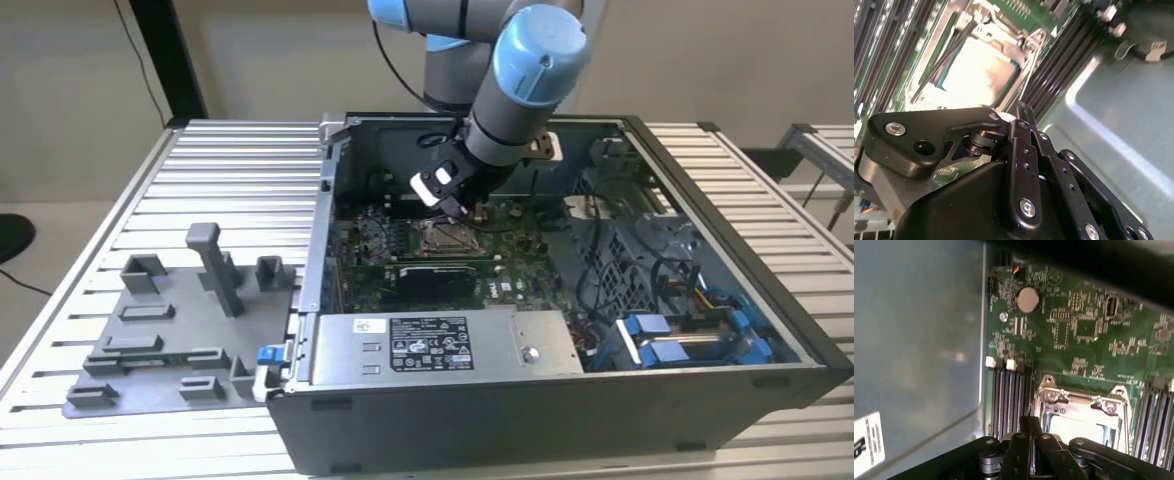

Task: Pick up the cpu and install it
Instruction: 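Install the second cpu locking lever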

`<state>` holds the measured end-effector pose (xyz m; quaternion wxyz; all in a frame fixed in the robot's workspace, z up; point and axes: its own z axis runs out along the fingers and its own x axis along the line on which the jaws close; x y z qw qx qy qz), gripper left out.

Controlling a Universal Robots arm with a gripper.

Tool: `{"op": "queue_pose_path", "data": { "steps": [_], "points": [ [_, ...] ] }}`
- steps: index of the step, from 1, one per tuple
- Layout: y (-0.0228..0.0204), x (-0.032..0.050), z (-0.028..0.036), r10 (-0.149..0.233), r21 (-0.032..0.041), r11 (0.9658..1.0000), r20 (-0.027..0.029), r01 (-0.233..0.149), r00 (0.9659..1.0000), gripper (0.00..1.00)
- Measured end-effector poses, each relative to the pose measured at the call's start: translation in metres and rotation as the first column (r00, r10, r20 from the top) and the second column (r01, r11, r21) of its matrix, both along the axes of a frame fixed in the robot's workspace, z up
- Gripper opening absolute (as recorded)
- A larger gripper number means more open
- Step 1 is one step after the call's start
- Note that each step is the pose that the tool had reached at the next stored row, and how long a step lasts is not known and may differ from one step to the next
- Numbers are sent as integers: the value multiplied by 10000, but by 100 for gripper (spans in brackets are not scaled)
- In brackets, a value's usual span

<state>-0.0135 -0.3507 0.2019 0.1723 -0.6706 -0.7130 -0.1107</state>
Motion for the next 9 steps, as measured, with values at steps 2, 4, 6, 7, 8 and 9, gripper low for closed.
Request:
{"op": "queue_pose_path", "data": {
  "steps": [2,4,6,7,8,9],
  "points": [
    [0,39,0,-1,0,10000,0,1,10000,0],
    [0,63,-1,0,-1,10000,0,0,10000,0],
    [0,80,-4,0,-2,10000,-1,0,10000,0],
    [0,86,-9,0,-1,10000,-1,0,10000,0],
    [1,92,-14,0,-1,10000,-1,0,10000,0],
    [1,97,-21,0,-2,10000,-1,0,10000,0]
  ]
}}
